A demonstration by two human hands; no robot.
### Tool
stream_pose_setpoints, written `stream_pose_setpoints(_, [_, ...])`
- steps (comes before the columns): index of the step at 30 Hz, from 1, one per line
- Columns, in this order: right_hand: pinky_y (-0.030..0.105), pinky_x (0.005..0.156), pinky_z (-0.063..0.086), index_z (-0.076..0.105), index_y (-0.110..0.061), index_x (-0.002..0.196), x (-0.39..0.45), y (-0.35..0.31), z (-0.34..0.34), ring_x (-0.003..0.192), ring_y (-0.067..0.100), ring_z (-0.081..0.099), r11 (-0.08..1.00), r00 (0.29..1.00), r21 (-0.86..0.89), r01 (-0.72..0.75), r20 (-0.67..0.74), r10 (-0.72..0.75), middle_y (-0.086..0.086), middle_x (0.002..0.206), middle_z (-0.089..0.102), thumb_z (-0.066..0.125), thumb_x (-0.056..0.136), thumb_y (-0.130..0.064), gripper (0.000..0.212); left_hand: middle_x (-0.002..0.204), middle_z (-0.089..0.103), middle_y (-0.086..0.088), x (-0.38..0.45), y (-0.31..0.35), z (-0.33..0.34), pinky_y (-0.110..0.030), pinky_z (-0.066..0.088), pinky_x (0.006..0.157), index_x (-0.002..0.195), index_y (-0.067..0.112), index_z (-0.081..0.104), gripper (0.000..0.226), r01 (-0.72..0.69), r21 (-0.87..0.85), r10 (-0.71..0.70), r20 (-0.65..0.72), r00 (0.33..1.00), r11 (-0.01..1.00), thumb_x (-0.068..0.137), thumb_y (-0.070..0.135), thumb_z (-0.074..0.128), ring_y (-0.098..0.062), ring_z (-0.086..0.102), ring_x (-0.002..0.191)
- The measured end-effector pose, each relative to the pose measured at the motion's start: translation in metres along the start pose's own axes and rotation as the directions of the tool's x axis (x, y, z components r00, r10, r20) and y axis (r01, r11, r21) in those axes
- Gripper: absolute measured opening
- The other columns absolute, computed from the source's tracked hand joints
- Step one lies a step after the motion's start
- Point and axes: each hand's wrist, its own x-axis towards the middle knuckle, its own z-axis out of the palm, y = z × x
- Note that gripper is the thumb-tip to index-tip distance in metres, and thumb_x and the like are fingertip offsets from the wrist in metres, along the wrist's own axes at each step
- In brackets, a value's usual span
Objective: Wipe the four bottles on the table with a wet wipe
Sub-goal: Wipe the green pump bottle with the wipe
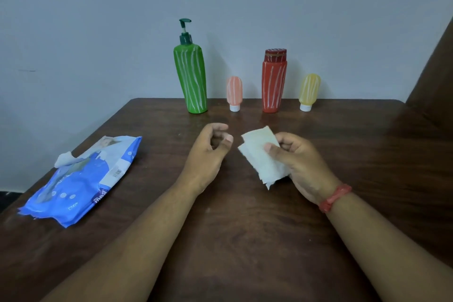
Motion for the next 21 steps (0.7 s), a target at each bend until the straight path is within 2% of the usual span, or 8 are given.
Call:
stream_pose_setpoints(3, [0.057, 0.094, 0.053, 0.067, -0.009, 0.109, 0.004, -0.002, 0.000, 0.103, 0.027, 0.071, 0.989, 0.996, 0.149, -0.023, -0.084, 0.036, 0.009, 0.108, 0.075, 0.060, 0.095, -0.010, 0.016, 0.110, 0.061, 0.006, 0.030, -0.010, -0.014, -0.007, 0.046, 0.075, 0.125, 0.019, 0.054, 0.027, 0.039, 0.062, -0.027, -0.185, 0.982, 0.997, 0.100, 0.021, 0.061, 0.004, 0.058, 0.094])
stream_pose_setpoints(7, [0.052, 0.094, 0.054, 0.065, -0.010, 0.114, 0.008, -0.002, -0.001, 0.104, 0.023, 0.071, 0.960, 0.986, 0.278, -0.027, -0.151, 0.071, 0.006, 0.110, 0.075, 0.058, 0.096, -0.005, 0.020, 0.124, 0.058, -0.002, 0.079, -0.033, -0.031, -0.022, 0.047, 0.090, 0.133, 0.014, 0.047, 0.045, 0.124, 0.119, -0.083, -0.305, 0.949, 0.985, 0.095, 0.023, 0.068, -0.010, 0.057, 0.108])
stream_pose_setpoints(11, [0.049, 0.095, 0.054, 0.064, -0.013, 0.117, 0.014, 0.001, -0.001, 0.108, 0.019, 0.069, 0.949, 0.981, 0.313, -0.047, -0.166, 0.103, 0.001, 0.114, 0.074, 0.059, 0.096, -0.006, 0.023, 0.131, 0.052, -0.004, 0.122, -0.054, -0.040, -0.033, 0.047, 0.101, 0.135, 0.015, 0.041, 0.062, 0.149, 0.150, -0.080, -0.392, 0.916, 0.977, 0.085, 0.025, 0.078, -0.019, 0.054, 0.120])
stream_pose_setpoints(16, [0.041, 0.087, 0.057, 0.065, -0.014, 0.115, 0.014, 0.001, 0.001, 0.104, 0.016, 0.071, 0.939, 0.984, 0.340, -0.044, -0.148, 0.100, -0.001, 0.109, 0.076, 0.057, 0.096, -0.004, 0.023, 0.146, 0.043, -0.008, 0.154, -0.063, -0.041, -0.043, 0.041, 0.112, 0.150, 0.012, 0.026, 0.090, 0.190, 0.203, -0.095, -0.406, 0.909, 0.961, 0.081, 0.029, 0.082, -0.024, 0.044, 0.134])
stream_pose_setpoints(18, [0.040, 0.085, 0.058, 0.065, -0.012, 0.114, 0.015, 0.001, 0.001, 0.102, 0.016, 0.072, 0.938, 0.986, 0.345, -0.034, -0.143, 0.088, 0.000, 0.108, 0.076, 0.057, 0.096, -0.003, 0.022, 0.137, 0.047, -0.003, 0.162, -0.065, -0.040, -0.040, 0.044, 0.109, 0.151, 0.011, 0.023, 0.093, 0.151, 0.169, -0.078, -0.374, 0.924, 0.974, 0.081, 0.026, 0.082, -0.023, 0.050, 0.127])
stream_pose_setpoints(21, [0.039, 0.084, 0.059, 0.065, -0.015, 0.112, 0.015, 0.002, 0.001, 0.099, 0.014, 0.073, 0.936, 0.986, 0.351, -0.035, -0.142, 0.091, -0.002, 0.105, 0.077, 0.057, 0.096, -0.003, 0.021, 0.127, 0.044, 0.005, 0.168, -0.063, -0.039, -0.028, 0.044, 0.096, 0.152, 0.011, 0.019, 0.091, 0.140, 0.140, -0.085, -0.341, 0.936, 0.980, 0.085, 0.019, 0.080, -0.014, 0.053, 0.113])
